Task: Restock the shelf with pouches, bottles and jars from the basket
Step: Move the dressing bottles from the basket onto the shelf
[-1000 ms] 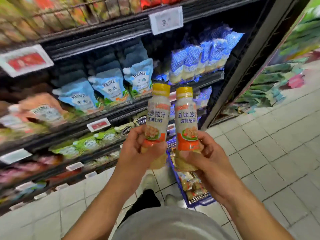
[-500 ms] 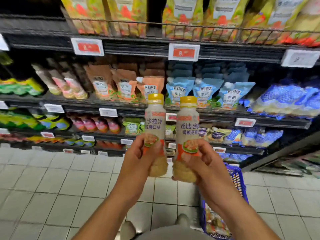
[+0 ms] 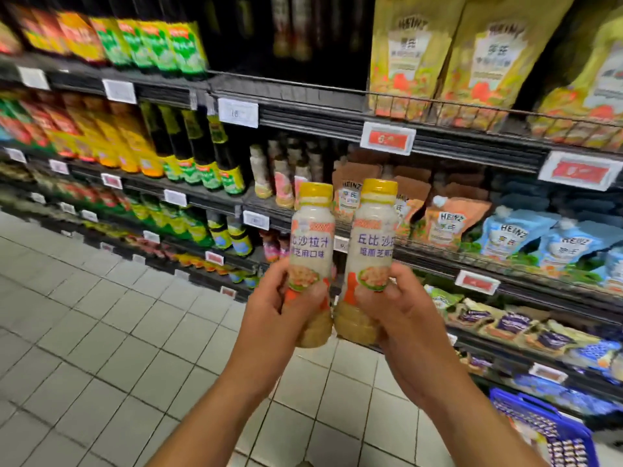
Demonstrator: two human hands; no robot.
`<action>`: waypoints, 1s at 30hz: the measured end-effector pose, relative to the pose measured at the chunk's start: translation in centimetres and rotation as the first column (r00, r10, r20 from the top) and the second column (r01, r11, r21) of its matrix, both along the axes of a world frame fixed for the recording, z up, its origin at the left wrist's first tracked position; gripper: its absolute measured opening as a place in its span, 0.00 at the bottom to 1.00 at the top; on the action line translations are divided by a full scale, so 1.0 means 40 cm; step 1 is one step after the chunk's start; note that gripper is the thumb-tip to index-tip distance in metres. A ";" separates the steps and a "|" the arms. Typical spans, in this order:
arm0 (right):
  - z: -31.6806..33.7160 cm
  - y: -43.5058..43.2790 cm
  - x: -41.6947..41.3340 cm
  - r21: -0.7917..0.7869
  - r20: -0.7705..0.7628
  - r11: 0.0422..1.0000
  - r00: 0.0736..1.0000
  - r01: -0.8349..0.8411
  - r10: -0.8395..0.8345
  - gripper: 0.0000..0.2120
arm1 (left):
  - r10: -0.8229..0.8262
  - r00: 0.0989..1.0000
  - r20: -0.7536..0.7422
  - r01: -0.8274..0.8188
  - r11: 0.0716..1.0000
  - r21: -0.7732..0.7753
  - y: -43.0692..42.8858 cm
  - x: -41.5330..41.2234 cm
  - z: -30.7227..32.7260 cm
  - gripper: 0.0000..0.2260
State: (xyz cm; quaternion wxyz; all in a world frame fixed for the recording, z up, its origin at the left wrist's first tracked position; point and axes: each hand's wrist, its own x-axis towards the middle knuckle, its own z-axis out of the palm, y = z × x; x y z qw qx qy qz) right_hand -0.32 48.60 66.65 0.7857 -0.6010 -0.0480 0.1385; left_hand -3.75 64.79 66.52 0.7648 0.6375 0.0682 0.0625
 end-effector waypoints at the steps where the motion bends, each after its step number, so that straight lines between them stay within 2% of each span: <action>1: 0.007 0.023 0.009 -0.003 0.014 1.000 1.000 -0.007 0.007 0.18 | 0.008 1.000 0.009 -0.008 1.000 -0.001 0.023 0.005 0.005 0.10; 8: 0.059 0.135 0.088 -0.049 0.096 0.999 0.995 0.015 -0.010 0.18 | 0.038 0.996 0.080 -0.039 0.999 0.003 0.137 0.086 0.043 0.11; 14: 0.106 0.193 0.211 -0.100 0.193 0.995 0.981 0.015 0.005 0.21 | 0.049 0.989 0.136 -0.046 0.999 -0.022 0.200 0.224 0.068 0.20; 18: 0.139 0.232 0.319 -0.083 0.240 0.997 0.971 0.008 0.012 0.19 | 0.068 0.983 0.173 -0.070 0.998 0.003 0.235 0.337 0.105 0.18; 22: 0.186 0.262 0.429 -0.063 0.263 0.998 0.964 -0.015 0.031 0.14 | 0.069 0.978 0.199 -0.073 0.997 0.014 0.269 0.448 0.156 0.22; 30: 0.246 0.299 0.605 -0.077 0.333 0.997 0.942 -0.018 0.042 0.17 | 0.058 0.960 0.273 -0.059 0.998 -0.003 0.323 0.631 0.224 0.17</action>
